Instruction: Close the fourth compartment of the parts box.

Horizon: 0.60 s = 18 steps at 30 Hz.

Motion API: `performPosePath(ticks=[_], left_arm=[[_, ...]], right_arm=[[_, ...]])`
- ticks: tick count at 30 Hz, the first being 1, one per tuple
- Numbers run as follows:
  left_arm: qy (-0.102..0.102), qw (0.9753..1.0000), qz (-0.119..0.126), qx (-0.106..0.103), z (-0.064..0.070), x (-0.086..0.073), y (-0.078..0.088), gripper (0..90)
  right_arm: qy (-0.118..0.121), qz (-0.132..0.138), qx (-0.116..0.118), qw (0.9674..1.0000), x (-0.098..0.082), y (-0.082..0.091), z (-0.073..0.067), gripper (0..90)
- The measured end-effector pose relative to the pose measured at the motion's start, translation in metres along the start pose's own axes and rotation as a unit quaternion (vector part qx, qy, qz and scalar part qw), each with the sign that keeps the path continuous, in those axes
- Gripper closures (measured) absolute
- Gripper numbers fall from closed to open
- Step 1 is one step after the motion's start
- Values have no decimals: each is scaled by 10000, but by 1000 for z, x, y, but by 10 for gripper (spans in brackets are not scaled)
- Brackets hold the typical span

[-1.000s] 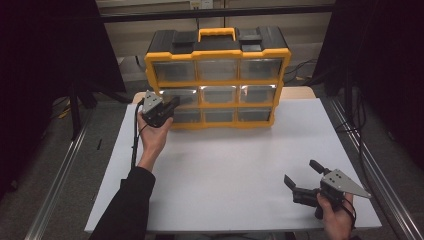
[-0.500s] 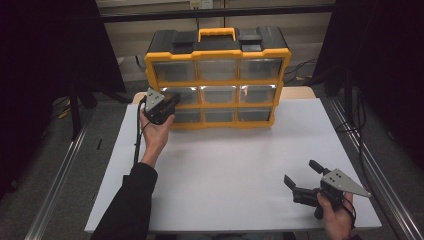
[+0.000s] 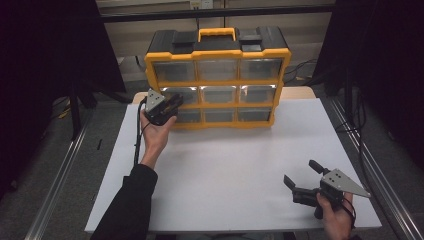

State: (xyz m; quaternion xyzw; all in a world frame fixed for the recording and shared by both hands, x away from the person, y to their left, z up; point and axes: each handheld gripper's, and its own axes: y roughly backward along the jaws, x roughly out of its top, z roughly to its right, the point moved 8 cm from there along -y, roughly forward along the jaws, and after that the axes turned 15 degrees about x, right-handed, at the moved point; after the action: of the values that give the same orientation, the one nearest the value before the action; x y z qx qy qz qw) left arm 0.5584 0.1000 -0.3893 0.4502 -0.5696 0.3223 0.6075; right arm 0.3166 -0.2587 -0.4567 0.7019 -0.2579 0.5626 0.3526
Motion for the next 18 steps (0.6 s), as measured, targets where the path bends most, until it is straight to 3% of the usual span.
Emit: performPosePath(ticks=[8,11,12,13,18], left_arm=[[-6,9999,25,-167,7,-2,13,635],[-47,9999,1,-151,7,-7,18,552],[76,9999,55,-136,9,-7,20,533],[-14,9999,47,-139,8,-8,21,510],[-3,10000,91,-18,7,-6,29,350]], right_arm=[[-4,10,-48,10000,1,1,1,4],[-14,8,-53,10000,1,1,1,4],[-22,9,-56,10000,1,1,1,4],[-16,11,-60,10000,1,1,1,3],[1,11,-65,10000,1,1,0,4]])
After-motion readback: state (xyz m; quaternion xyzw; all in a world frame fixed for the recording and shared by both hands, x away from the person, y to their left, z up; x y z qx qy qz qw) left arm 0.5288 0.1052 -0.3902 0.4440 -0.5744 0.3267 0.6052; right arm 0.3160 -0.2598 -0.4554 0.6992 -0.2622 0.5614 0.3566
